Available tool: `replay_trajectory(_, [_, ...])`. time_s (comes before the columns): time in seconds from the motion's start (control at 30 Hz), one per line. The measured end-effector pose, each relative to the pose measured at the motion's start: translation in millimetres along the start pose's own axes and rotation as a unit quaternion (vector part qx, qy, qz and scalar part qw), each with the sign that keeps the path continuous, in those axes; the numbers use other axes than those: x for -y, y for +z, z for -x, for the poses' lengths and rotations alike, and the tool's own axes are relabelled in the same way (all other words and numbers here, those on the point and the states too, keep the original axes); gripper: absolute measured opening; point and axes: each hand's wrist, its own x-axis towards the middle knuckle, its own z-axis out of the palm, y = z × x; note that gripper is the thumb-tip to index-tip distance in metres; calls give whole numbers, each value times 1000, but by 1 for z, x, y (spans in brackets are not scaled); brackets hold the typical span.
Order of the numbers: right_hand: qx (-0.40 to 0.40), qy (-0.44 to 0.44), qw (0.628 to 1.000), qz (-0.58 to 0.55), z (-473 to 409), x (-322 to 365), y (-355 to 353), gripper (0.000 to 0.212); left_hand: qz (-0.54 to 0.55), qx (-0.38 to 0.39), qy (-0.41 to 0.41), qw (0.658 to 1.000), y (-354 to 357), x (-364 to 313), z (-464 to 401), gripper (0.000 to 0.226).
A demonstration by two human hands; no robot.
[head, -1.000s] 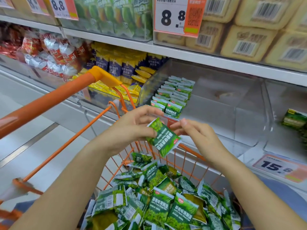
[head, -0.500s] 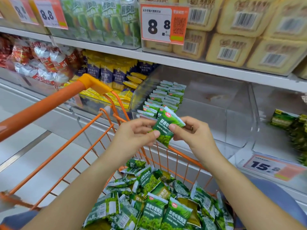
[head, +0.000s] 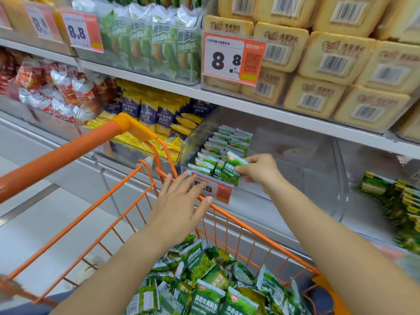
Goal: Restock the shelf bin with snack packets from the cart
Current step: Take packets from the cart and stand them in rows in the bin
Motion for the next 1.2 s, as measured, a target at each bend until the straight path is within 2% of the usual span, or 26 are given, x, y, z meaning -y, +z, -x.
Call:
replay_trajectory(0.1, [57, 62, 995, 59, -12, 9, 21, 25, -1, -3, -2, 1000, 1, 0, -1, 89])
replay_trajectory(0.2, [50, 65, 990, 117, -18, 10, 35, 22, -8, 0, 0, 1000, 2, 1, -2, 87])
replay_trajectory(0.27, [44, 58, 985, 155, -19, 10, 40, 12, -8, -5, 3, 1000, 3, 2, -2, 87])
replay_trajectory(0.33, [37, 48, 977, 206, -20, 9, 42, 31, -7, -12, 9, 1000, 3, 2, -3, 87])
replay_trajectory(0.4, [36, 24, 967, 251, -19, 9, 41, 42, -3, -12, 15, 1000, 3, 2, -4, 87])
replay_trajectory(0.5, [50, -4, 949, 311, -10, 11, 30, 41, 15, -7, 17, 1000, 1, 2, -4, 82])
replay_trajectory(0.6, [-43, -101, 912, 394, 14, 10, 7, 45, 46, -56, 27, 997, -1, 2, 0, 62])
replay_trajectory(0.67, [-76, -157, 919, 352, 42, 4, -10, 35, 62, -133, 69, 987, -7, -4, 1, 48])
replay_trajectory(0.73, [-36, -189, 932, 306, 71, -10, -20, 25, 92, -194, 133, 968, -14, -19, 6, 32])
replay_trajectory(0.77, [-4, -208, 929, 307, 83, -19, -22, 23, 109, -193, 174, 960, -15, -28, 10, 26])
replay_trajectory(0.8, [19, -229, 921, 314, 91, -31, -24, 21, 120, -167, 218, 954, -14, -37, 16, 24])
replay_trajectory(0.83, [23, -255, 914, 315, 96, -42, -25, 20, 121, -105, 256, 953, -9, -47, 23, 25])
replay_trajectory(0.87, [10, -282, 910, 303, 99, -52, -26, 19, 110, -11, 279, 954, -2, -55, 30, 27])
replay_trajectory(0.93, [-25, -327, 912, 244, 105, -62, -28, 18, 41, 196, 269, 942, 21, -65, 40, 30])
replay_trajectory(1.0, [-15, -337, 923, 183, 111, -64, -27, 20, -37, 323, 253, 911, 43, -66, 44, 40])
replay_trajectory(1.1, [78, -317, 928, 182, 111, -67, -24, 10, 11, 371, 216, 903, 56, -59, 41, 33])
replay_trajectory(1.2, [89, -315, 927, 184, 109, -65, -28, 11, 146, 382, 159, 899, 39, -52, 29, 23])
